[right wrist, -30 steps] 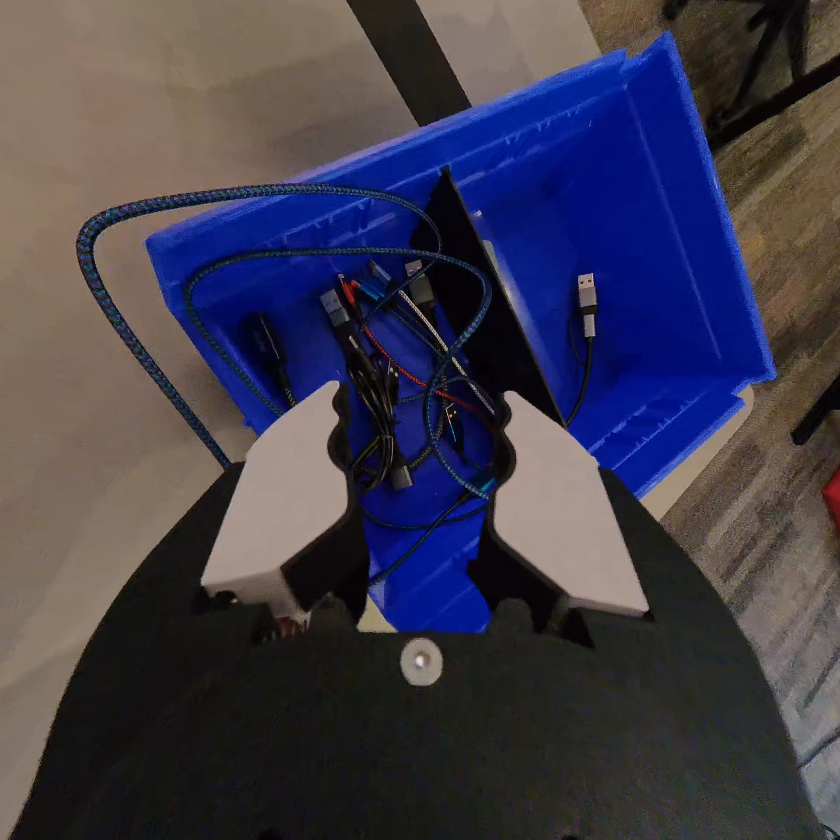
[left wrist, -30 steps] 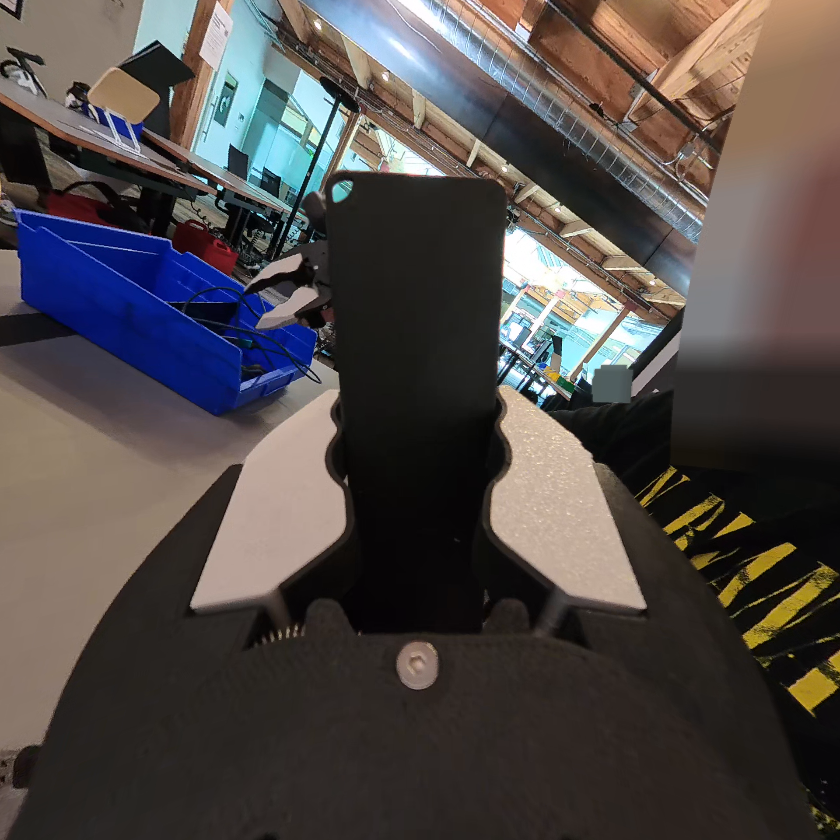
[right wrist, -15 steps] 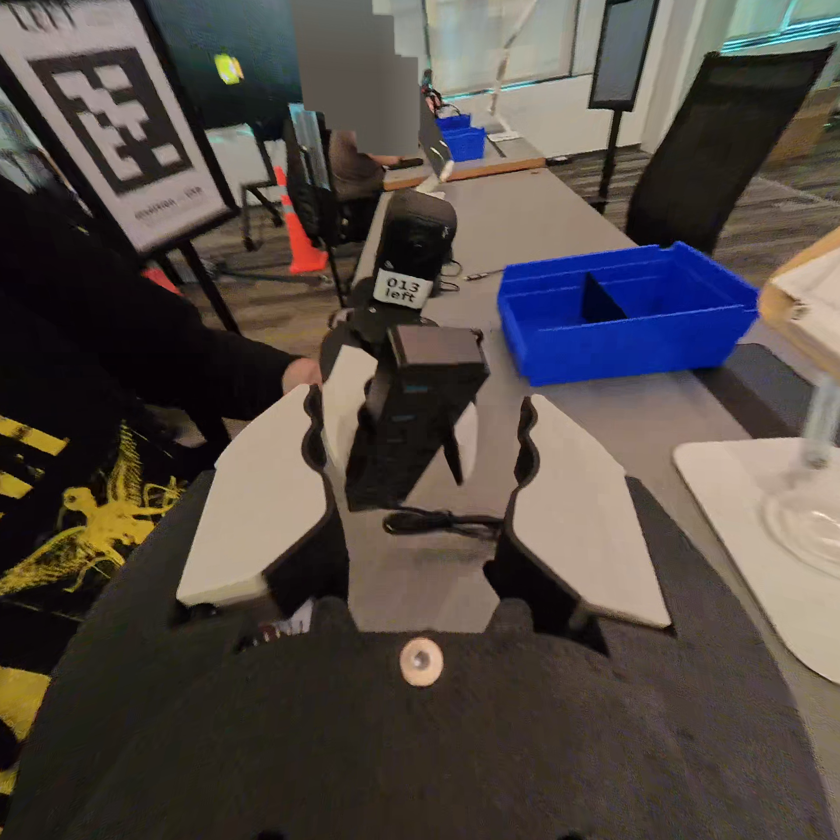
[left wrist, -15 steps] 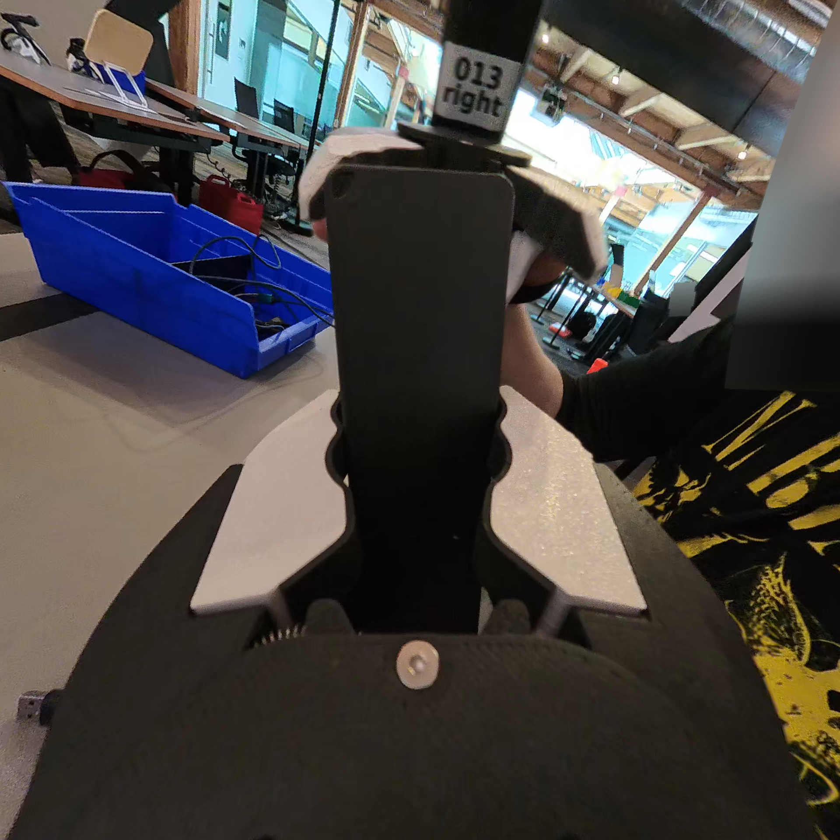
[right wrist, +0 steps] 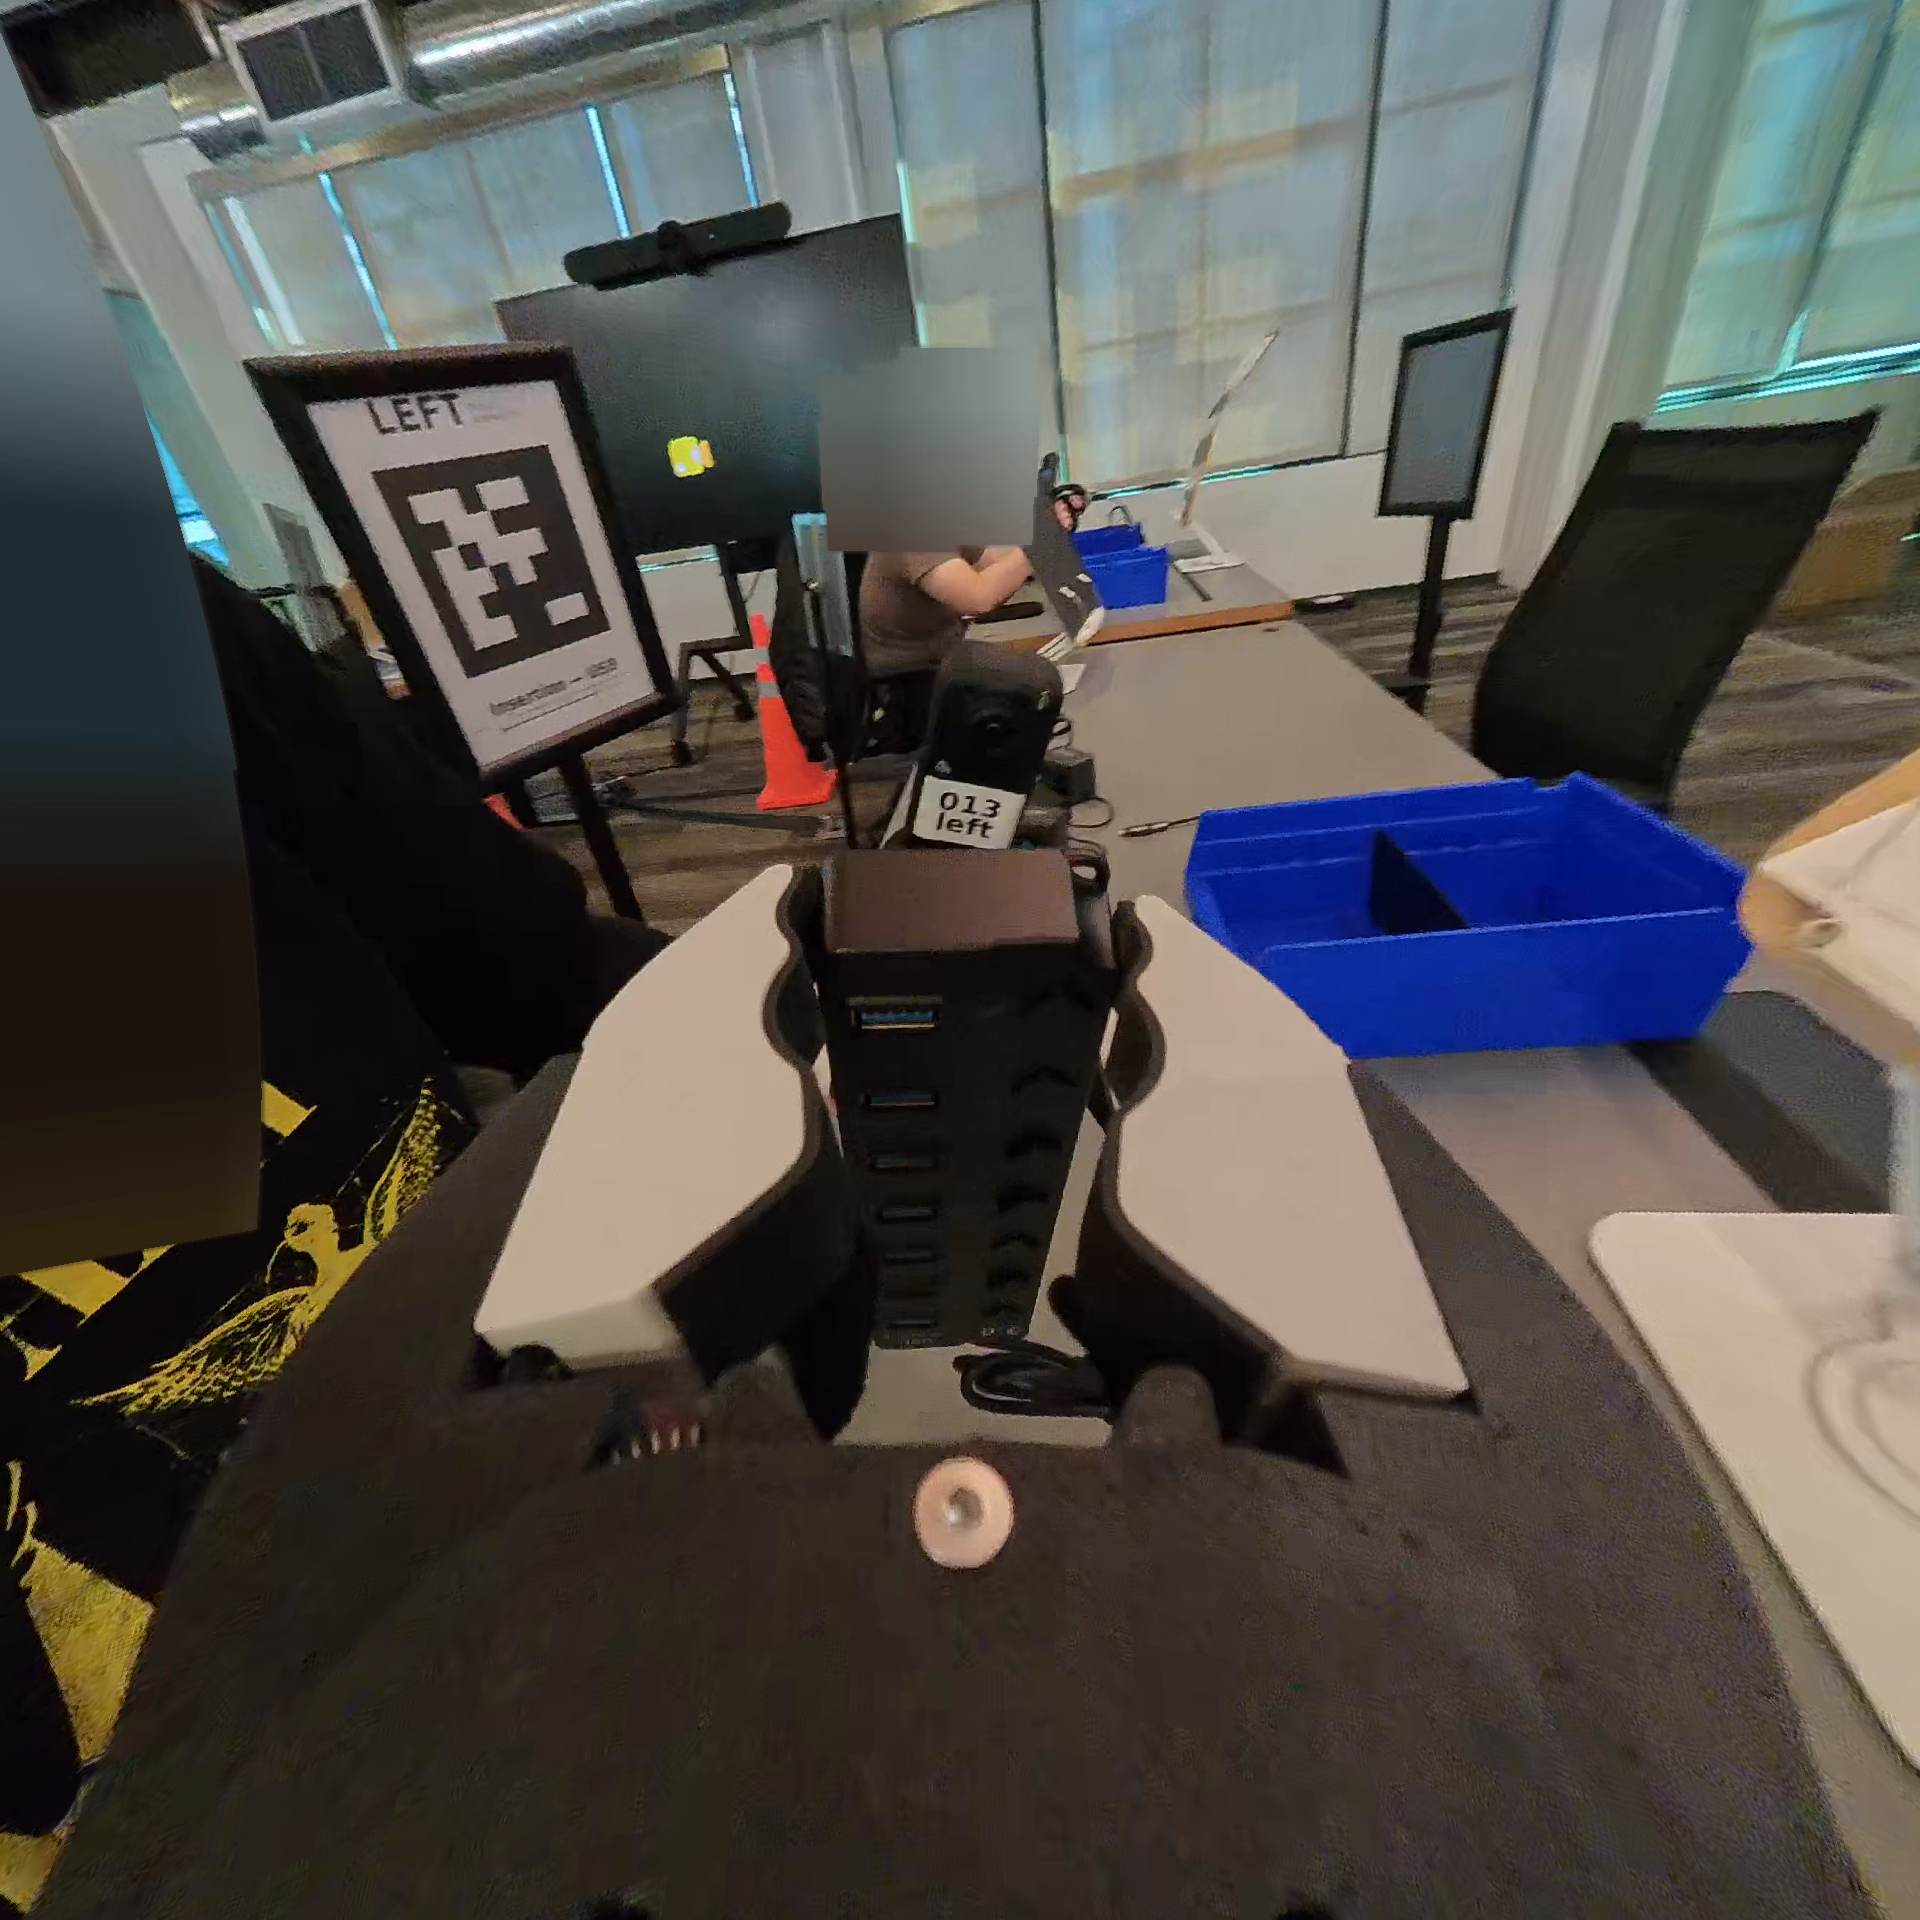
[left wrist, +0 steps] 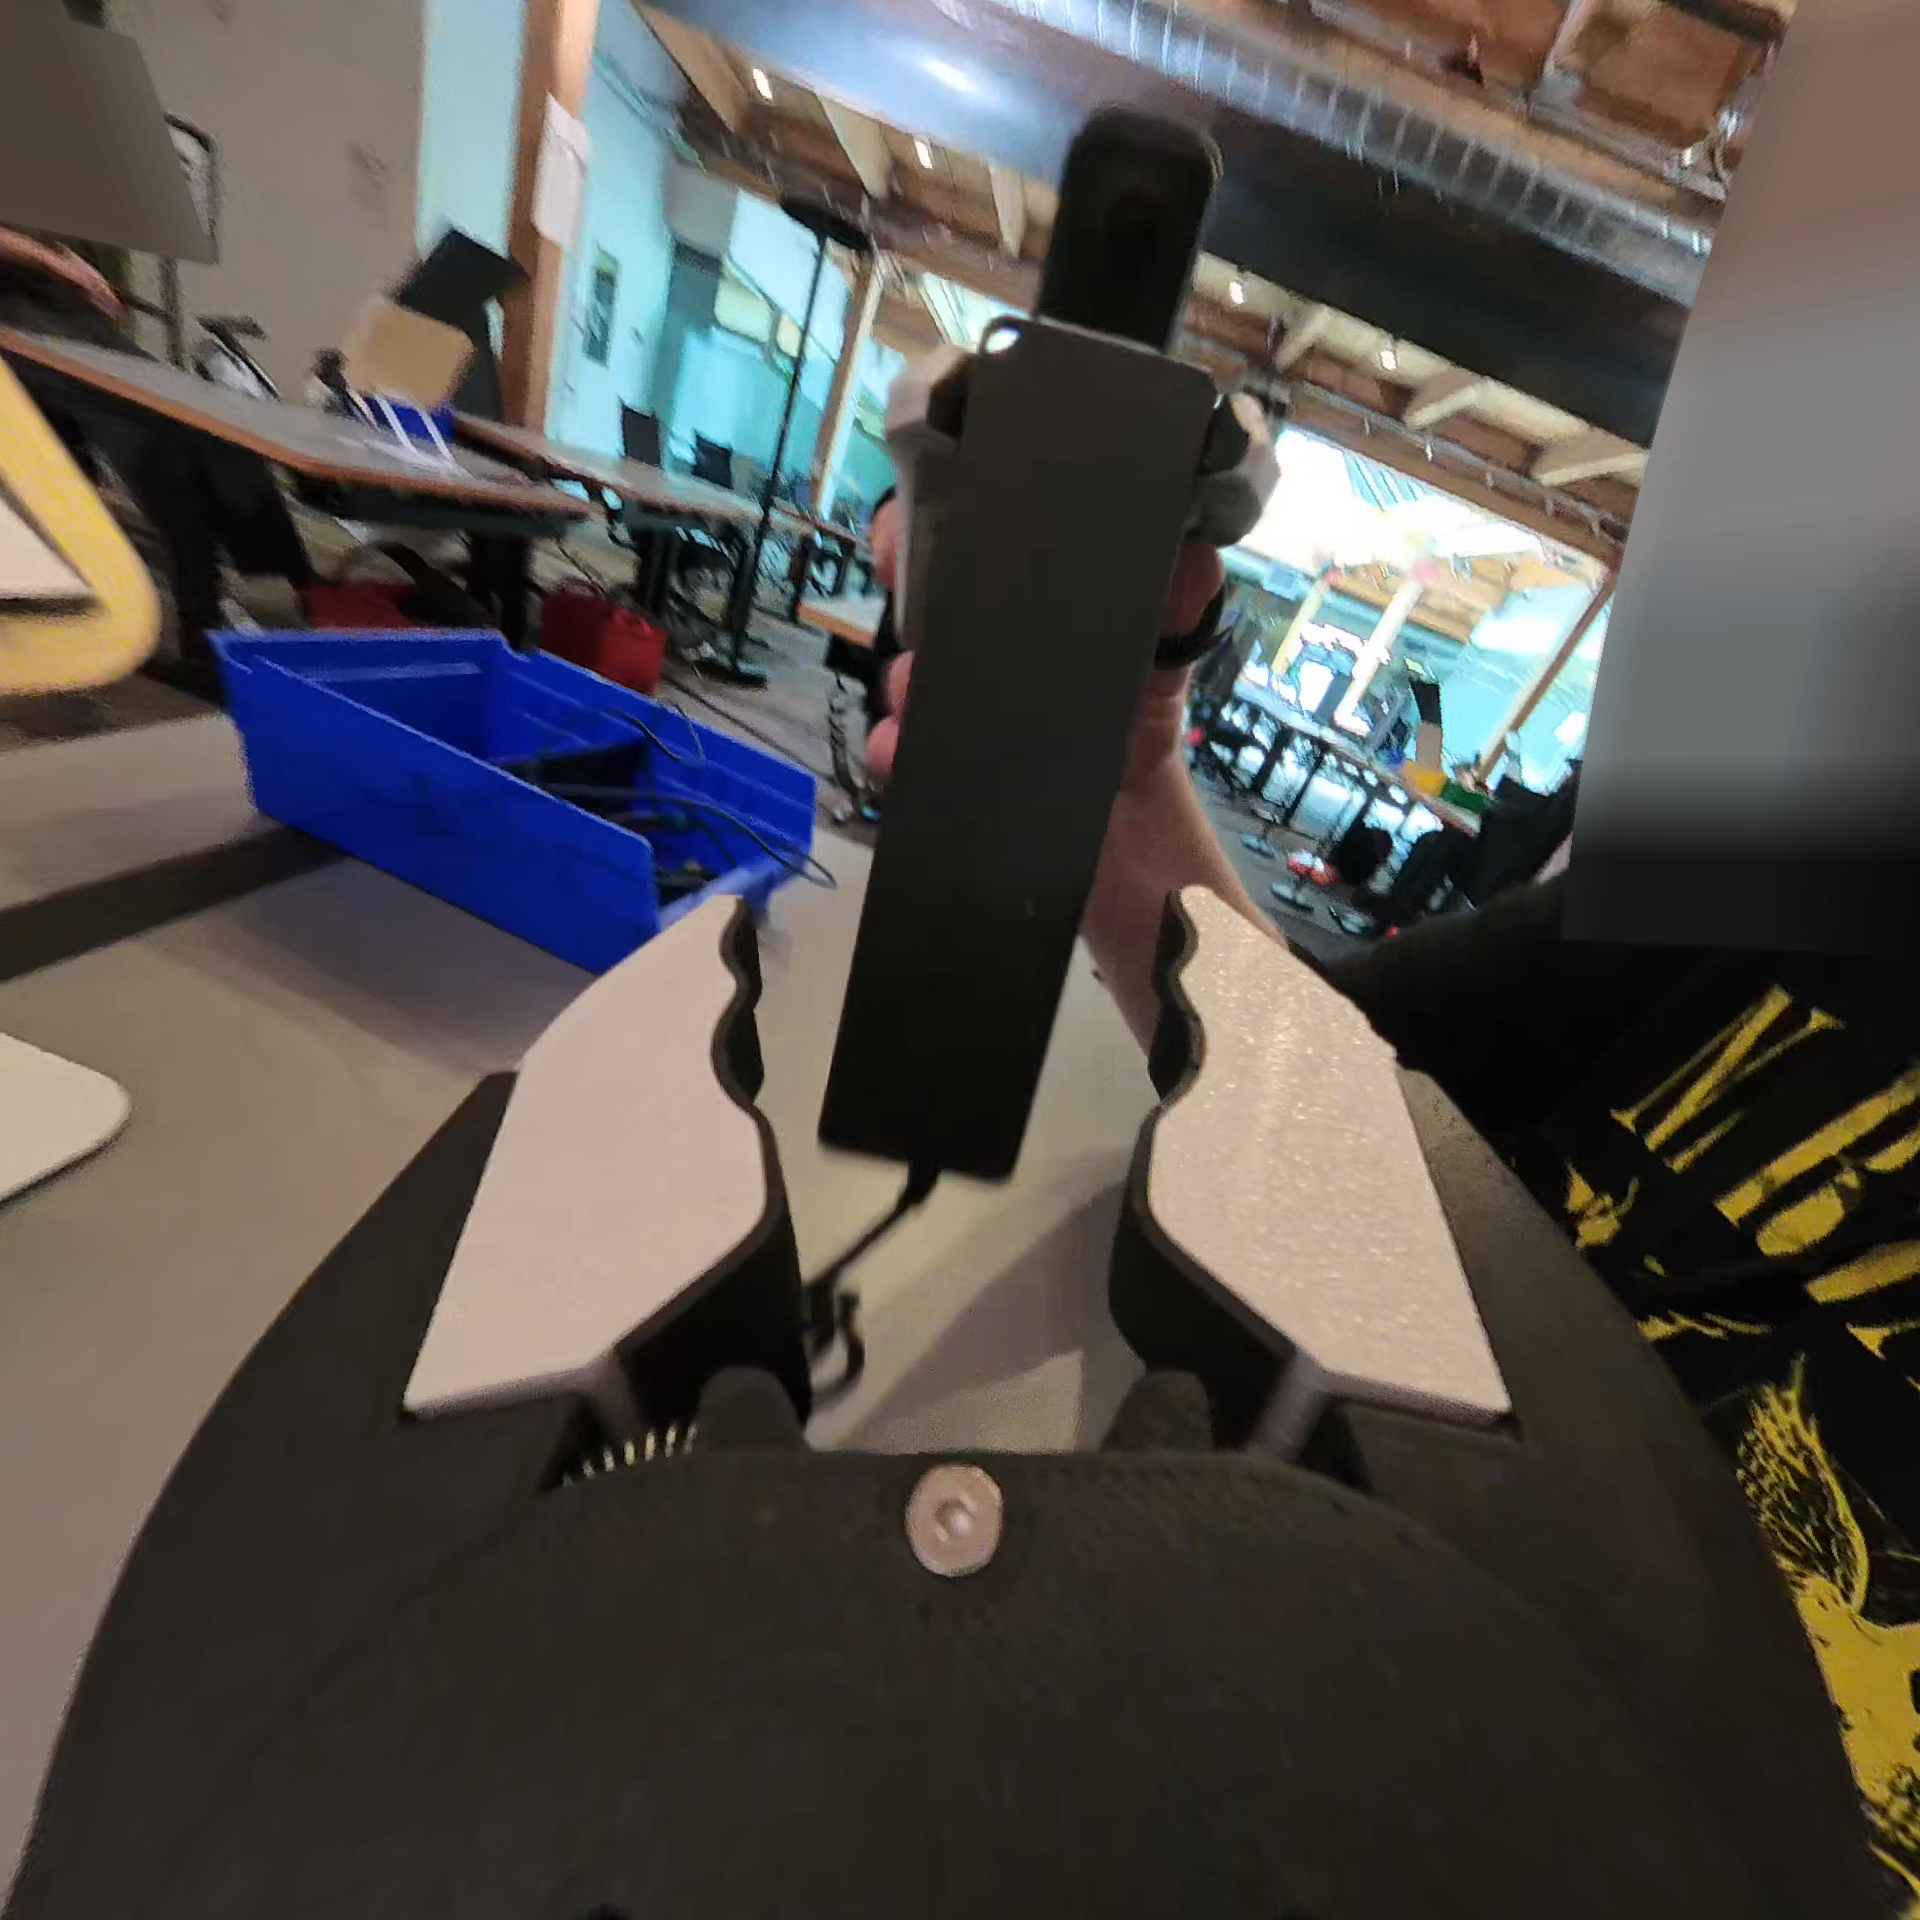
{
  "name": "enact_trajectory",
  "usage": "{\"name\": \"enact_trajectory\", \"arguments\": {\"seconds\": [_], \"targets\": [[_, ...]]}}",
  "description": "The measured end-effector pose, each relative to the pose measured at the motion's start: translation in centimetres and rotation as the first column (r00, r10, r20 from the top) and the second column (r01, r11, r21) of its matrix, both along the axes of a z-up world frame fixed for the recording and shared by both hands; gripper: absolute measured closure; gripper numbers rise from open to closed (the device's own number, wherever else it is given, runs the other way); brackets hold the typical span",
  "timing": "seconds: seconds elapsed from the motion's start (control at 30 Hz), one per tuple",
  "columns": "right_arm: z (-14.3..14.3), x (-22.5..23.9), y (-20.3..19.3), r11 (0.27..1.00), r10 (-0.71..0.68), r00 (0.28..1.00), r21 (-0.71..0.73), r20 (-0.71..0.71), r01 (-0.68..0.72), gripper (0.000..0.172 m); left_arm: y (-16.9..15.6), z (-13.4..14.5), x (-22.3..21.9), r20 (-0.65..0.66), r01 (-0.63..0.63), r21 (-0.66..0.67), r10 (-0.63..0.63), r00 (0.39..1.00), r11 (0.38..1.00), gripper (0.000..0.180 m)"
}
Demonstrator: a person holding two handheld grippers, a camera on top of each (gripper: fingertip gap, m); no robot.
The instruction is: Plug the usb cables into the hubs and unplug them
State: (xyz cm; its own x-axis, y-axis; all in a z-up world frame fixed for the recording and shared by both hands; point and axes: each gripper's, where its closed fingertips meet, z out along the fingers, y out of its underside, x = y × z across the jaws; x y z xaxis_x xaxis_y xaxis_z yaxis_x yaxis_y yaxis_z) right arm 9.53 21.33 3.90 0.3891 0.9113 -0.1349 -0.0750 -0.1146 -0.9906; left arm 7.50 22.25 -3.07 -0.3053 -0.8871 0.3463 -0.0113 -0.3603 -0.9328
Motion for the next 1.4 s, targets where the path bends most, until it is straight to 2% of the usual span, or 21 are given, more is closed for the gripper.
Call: {"name": "enact_trajectory", "arguments": {"seconds": [0.1,0.2,0.37,0.43,0.5,0.57,0.63,0.7,0.83,0.93,1.03,1.13,1.2,1.3,1.4], "targets": [[4.4,4.8,0.6,0.987,-0.135,0.99,0.088,0.033,0.131,0.119,2.1,0.6,-1.0,0.009,-0.067,0.011,0.067,0.998,0.998,0.108],[9.2,10.7,2.0,0.933,-0.326,0.941,0.193,0.086,0.305,0.119,3.3,0.2,-1.4,0.002,-0.092,-0.005,0.092,0.996,0.996,0.111],[15.6,20.7,4.8,0.748,-0.638,0.756,0.352,0.146,0.563,0.119,4.0,-1.2,-1.2,-0.025,-0.09,-0.049,0.089,0.996,0.995,0.115],[16.7,24.6,6.3,0.664,-0.734,0.66,0.377,0.161,0.646,0.12,4.1,-1.8,-1.0,-0.034,-0.085,-0.064,0.083,0.996,0.994,0.115],[16.7,28.0,7.8,0.611,-0.785,0.595,0.367,0.171,0.701,0.119,4.1,-2.3,-0.8,-0.049,-0.079,-0.073,0.076,0.996,0.994,0.116],[15.5,31.0,9.5,0.568,-0.822,0.541,0.335,0.179,0.751,0.119,4.2,-2.9,-0.7,-0.062,-0.077,-0.078,0.072,0.995,0.994,0.116],[13.0,33.8,11.4,0.526,-0.851,0.482,0.312,0.211,0.791,0.119,4.3,-3.2,-0.6,-0.069,-0.077,-0.086,0.071,0.995,0.993,0.116],[9.6,36.3,13.1,0.494,-0.867,0.436,0.296,0.24,0.818,0.119,4.6,-3.6,-0.6,-0.072,-0.085,-0.091,0.078,0.994,0.992,0.116],[2.6,40.1,15.6,0.449,-0.882,0.393,0.205,0.261,0.87,0.12,5.1,-4.2,-0.6,-0.078,-0.094,-0.104,0.086,0.993,0.99,0.116],[-1.3,42.1,16.9,0.451,-0.879,0.43,0.064,0.206,0.89,0.119,5.3,-4.7,-0.5,-0.087,-0.096,-0.111,0.087,0.992,0.989,0.116],[-4.6,44.5,17.8,0.408,-0.89,0.412,-0.063,0.194,0.911,0.12,5.7,-5.1,-0.6,-0.093,-0.102,-0.116,0.092,0.991,0.988,0.116],[-8.8,46.9,18.6,0.341,-0.892,0.386,-0.209,0.236,0.916,0.119,6.1,-5.5,-0.6,-0.099,-0.107,-0.13,0.095,0.991,0.986,0.117],[-11.5,47.5,18.8,0.311,-0.87,0.398,-0.304,0.291,0.901,0.119,6.3,-5.9,-0.6,-0.105,-0.109,-0.137,0.095,0.99,0.985,0.117],[-14.0,48.1,18.8,0.274,-0.835,0.433,-0.425,0.341,0.863,0.118,6.4,-6.2,-0.5,-0.11,-0.11,-0.147,0.094,0.989,0.983,0.117],[-15.3,49.3,18.2,0.243,-0.813,0.475,-0.544,0.338,0.803,0.118,6.5,-6.3,-0.5,-0.111,-0.108,-0.151,0.092,0.99,0.983,0.117]]}}
